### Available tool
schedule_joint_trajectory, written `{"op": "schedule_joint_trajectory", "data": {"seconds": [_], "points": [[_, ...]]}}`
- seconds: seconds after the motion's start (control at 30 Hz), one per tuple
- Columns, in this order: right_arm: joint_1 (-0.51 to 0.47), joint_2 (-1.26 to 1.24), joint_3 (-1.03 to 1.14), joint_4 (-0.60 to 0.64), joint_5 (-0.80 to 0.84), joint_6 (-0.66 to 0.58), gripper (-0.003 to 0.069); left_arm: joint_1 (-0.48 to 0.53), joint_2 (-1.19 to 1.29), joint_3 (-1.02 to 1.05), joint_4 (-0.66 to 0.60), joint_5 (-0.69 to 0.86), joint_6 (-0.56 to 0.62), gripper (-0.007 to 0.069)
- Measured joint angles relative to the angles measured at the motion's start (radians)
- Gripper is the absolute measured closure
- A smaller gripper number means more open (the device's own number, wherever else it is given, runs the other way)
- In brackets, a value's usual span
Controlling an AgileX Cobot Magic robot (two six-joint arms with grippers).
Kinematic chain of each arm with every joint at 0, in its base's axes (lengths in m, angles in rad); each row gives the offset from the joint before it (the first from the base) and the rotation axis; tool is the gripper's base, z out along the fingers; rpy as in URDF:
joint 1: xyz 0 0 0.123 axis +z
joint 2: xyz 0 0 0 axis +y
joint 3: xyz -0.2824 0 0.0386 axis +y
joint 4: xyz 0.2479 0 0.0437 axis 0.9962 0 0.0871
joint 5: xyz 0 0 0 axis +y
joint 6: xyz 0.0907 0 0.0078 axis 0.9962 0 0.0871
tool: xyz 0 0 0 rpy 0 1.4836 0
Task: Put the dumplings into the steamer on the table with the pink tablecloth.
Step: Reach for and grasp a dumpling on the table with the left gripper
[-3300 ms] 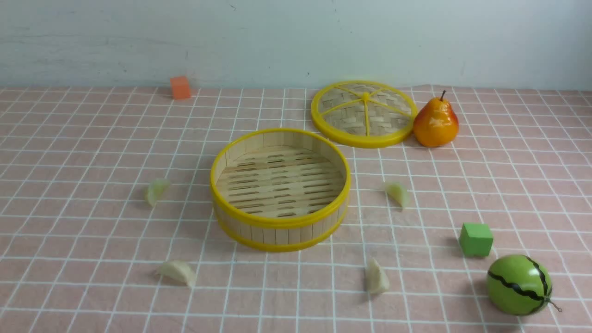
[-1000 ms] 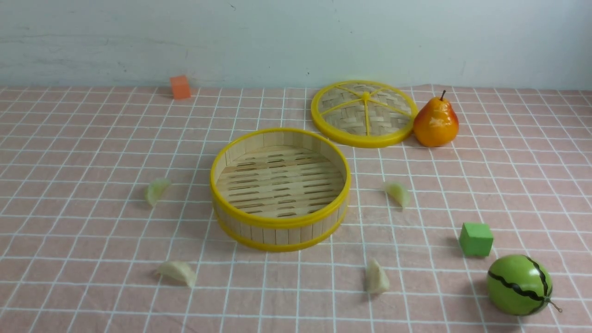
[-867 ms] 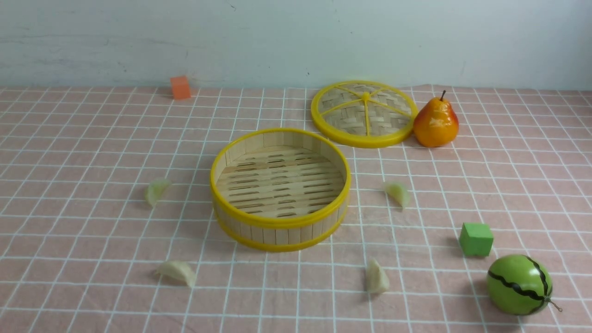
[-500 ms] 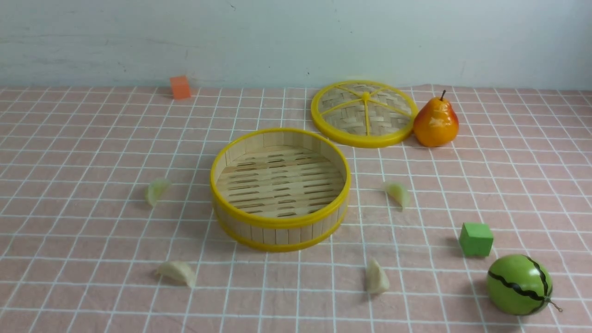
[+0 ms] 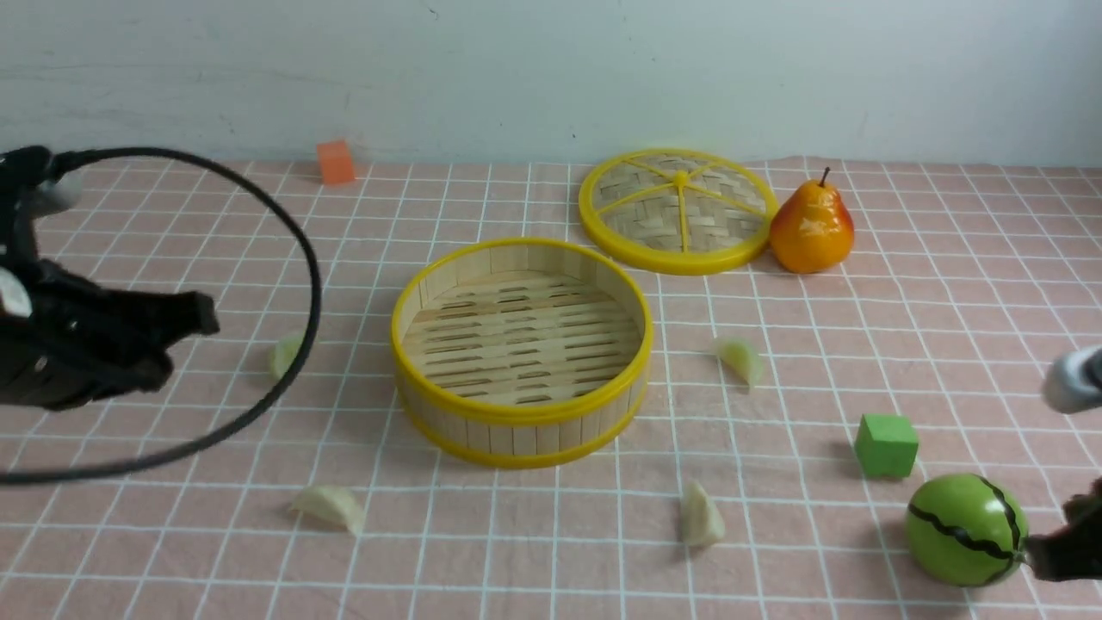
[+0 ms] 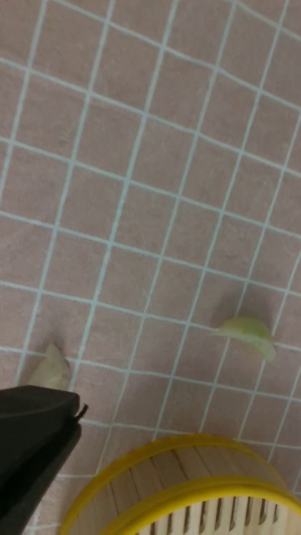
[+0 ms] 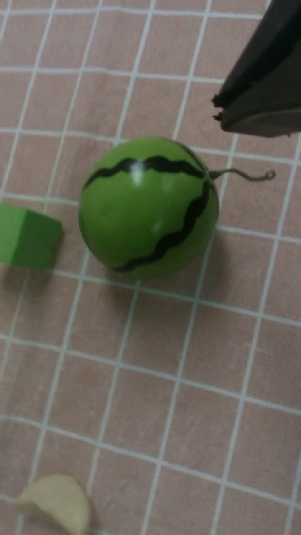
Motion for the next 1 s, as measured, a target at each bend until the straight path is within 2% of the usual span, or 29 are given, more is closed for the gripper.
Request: {"op": "schedule_joint_trajectory", "data": {"seconds": [0.07,0.1,0.13,0.2,0.3,0.37,0.4,0.47,0.53,0.67,0.77,0.87,0.93,1.0], "points": [[0.004,0.035,-0.02,0.039,0.006,-0.042,0.0662,0.007,0.046,-0.052,-0.022,0.025,0.037,0.0638],[0.004,0.076,-0.035,0.097,0.006,-0.1,0.0662,0.013,0.122,-0.136,-0.037,0.06,0.087,0.0638],[0.004,0.076,-0.036,0.097,0.006,-0.1,0.0662,0.013,0.131,-0.136,-0.039,0.064,0.094,0.0638],[0.005,0.117,-0.039,0.188,0.007,-0.195,0.0662,0.014,0.25,-0.253,-0.045,0.09,0.166,0.0637],[0.005,0.126,-0.04,0.244,0.008,-0.258,0.0662,0.014,0.363,-0.335,-0.047,0.097,0.213,0.0594],[0.005,0.127,-0.041,0.278,0.007,-0.295,0.0662,0.014,0.446,-0.392,-0.044,0.098,0.252,0.0503],[0.005,0.127,-0.041,0.28,0.006,-0.297,0.0662,0.014,0.454,-0.392,-0.044,0.099,0.257,0.0493],[0.005,0.127,-0.043,0.299,0.003,-0.306,0.0661,0.014,0.541,-0.457,-0.043,0.098,0.305,0.0355],[0.005,0.127,-0.043,0.302,0.0,-0.309,0.0661,0.014,0.599,-0.496,-0.043,0.096,0.323,0.0265],[0.005,0.127,-0.043,0.302,-0.004,-0.315,0.0661,0.014,0.716,-0.567,-0.032,0.094,0.329,0.0191],[0.005,0.127,-0.043,0.302,-0.003,-0.316,0.0661,0.014,0.779,-0.601,-0.002,0.093,0.316,0.0193],[0.005,0.127,-0.043,0.306,-0.003,-0.317,0.0661,0.014,0.834,-0.624,0.042,0.081,0.271,0.0243],[0.005,0.127,-0.043,0.313,-0.004,-0.318,0.0661,0.014,0.852,-0.629,0.051,0.08,0.255,0.0322],[0.005,0.127,-0.043,0.32,-0.005,-0.32,0.0661,0.014,0.856,-0.63,0.053,0.081,0.247,0.044]]}}
